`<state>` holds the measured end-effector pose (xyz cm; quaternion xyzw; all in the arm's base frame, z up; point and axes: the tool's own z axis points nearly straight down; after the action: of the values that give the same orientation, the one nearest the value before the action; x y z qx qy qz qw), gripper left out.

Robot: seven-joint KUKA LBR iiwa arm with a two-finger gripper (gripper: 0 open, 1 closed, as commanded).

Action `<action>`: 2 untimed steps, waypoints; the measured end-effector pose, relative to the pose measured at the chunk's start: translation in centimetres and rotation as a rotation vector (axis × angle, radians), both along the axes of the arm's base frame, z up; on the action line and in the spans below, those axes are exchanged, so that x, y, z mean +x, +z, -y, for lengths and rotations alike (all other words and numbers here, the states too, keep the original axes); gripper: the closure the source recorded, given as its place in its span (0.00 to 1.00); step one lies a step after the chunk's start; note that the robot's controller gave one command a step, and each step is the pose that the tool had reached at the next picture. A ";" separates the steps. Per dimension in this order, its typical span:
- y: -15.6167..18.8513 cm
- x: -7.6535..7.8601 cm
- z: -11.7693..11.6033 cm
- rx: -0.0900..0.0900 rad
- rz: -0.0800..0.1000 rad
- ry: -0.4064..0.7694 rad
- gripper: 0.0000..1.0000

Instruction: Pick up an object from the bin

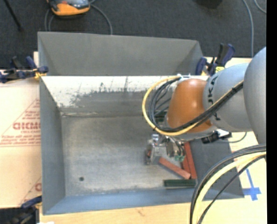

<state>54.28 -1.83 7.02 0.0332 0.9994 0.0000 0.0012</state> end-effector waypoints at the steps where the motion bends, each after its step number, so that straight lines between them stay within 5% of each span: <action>1: 0.0 0.0 0.0 0.000 0.000 0.000 1.00; 2: 7.9 -0.2 -0.7 -0.001 0.000 0.102 1.00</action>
Offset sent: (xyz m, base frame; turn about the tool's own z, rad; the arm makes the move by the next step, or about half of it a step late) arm -0.0198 0.0045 0.1362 -0.2150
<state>54.09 -1.17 14.90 -0.0175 0.9998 -0.0005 0.0014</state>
